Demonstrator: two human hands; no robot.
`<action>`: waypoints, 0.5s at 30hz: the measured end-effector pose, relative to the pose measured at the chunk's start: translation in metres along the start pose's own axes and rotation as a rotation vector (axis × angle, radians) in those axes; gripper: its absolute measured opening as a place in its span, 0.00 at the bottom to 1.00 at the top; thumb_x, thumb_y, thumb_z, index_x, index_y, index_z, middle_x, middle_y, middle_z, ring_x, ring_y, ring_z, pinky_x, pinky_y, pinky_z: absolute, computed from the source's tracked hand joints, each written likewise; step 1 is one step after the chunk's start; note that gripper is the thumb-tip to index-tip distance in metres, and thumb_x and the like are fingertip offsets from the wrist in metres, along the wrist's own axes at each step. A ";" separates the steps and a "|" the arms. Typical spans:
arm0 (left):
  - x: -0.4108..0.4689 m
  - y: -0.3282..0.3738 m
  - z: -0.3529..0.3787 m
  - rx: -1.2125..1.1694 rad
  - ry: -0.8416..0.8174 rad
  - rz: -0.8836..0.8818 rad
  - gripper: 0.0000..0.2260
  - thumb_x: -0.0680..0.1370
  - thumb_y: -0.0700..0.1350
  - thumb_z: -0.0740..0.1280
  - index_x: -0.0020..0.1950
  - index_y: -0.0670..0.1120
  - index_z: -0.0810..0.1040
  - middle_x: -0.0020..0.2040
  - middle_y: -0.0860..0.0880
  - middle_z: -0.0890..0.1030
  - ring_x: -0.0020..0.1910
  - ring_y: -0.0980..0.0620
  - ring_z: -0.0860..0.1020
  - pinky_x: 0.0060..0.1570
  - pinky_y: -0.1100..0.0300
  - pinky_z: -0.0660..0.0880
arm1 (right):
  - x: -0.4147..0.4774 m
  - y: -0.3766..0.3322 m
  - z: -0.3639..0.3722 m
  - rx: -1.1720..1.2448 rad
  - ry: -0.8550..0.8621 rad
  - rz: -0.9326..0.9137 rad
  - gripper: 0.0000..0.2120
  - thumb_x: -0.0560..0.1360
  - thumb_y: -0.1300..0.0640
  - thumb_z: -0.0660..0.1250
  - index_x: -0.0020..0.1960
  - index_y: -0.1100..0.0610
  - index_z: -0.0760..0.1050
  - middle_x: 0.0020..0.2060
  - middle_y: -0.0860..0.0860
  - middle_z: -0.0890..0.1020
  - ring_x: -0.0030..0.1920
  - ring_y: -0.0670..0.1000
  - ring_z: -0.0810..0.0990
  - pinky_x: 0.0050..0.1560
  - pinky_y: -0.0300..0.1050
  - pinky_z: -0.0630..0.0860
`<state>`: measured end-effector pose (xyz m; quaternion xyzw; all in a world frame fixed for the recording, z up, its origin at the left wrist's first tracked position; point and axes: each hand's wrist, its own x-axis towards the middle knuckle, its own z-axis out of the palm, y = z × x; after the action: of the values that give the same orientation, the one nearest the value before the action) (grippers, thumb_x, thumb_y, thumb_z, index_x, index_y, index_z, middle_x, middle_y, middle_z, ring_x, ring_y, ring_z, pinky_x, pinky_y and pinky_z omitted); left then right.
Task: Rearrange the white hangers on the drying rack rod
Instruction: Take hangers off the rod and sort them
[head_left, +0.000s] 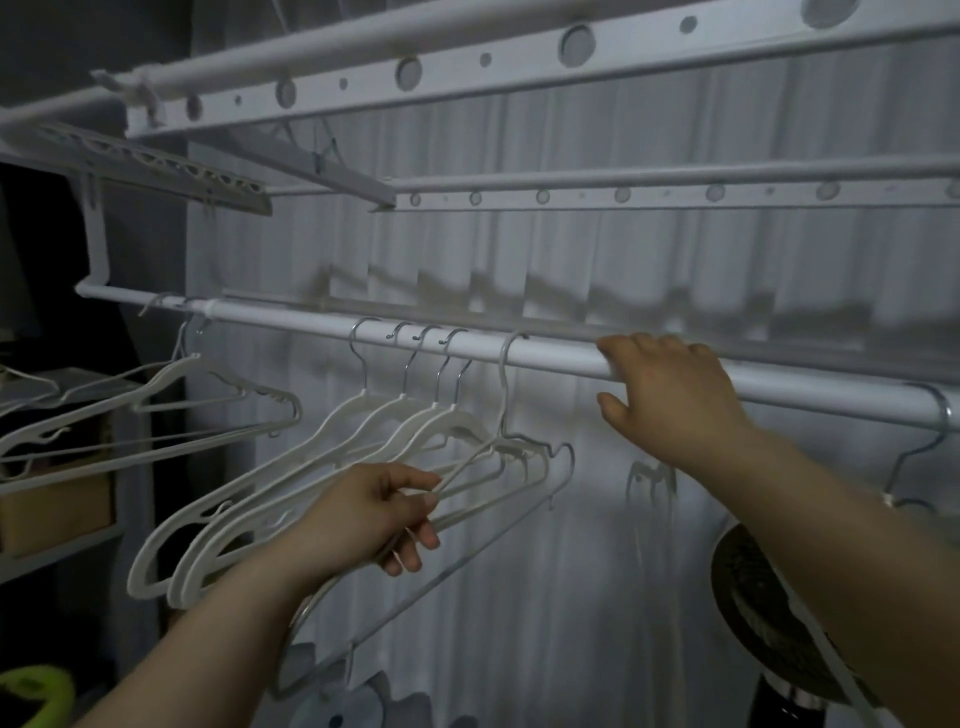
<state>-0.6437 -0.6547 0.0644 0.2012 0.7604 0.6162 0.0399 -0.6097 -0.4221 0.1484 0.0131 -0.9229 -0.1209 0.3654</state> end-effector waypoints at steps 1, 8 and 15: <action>0.000 -0.001 -0.002 0.032 -0.011 0.001 0.07 0.77 0.37 0.61 0.45 0.48 0.75 0.23 0.49 0.80 0.19 0.55 0.75 0.19 0.67 0.70 | 0.001 0.000 0.001 -0.012 -0.003 0.003 0.22 0.76 0.49 0.58 0.68 0.54 0.62 0.60 0.53 0.73 0.58 0.56 0.70 0.57 0.48 0.63; -0.008 -0.009 -0.018 0.375 0.369 0.292 0.06 0.74 0.41 0.66 0.46 0.52 0.78 0.33 0.57 0.79 0.31 0.61 0.77 0.35 0.67 0.73 | 0.001 -0.004 0.008 -0.112 0.042 0.035 0.23 0.76 0.49 0.57 0.69 0.54 0.61 0.60 0.53 0.73 0.59 0.56 0.70 0.57 0.48 0.59; -0.018 -0.028 -0.033 0.826 0.455 0.310 0.18 0.73 0.47 0.68 0.62 0.46 0.75 0.58 0.48 0.78 0.57 0.50 0.75 0.55 0.61 0.69 | 0.003 -0.012 0.013 -0.092 0.070 0.067 0.23 0.75 0.50 0.59 0.67 0.56 0.64 0.58 0.55 0.75 0.56 0.57 0.72 0.55 0.49 0.59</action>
<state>-0.6449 -0.6962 0.0427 0.1714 0.8916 0.2902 -0.3023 -0.6217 -0.4311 0.1389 -0.0302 -0.9028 -0.1505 0.4017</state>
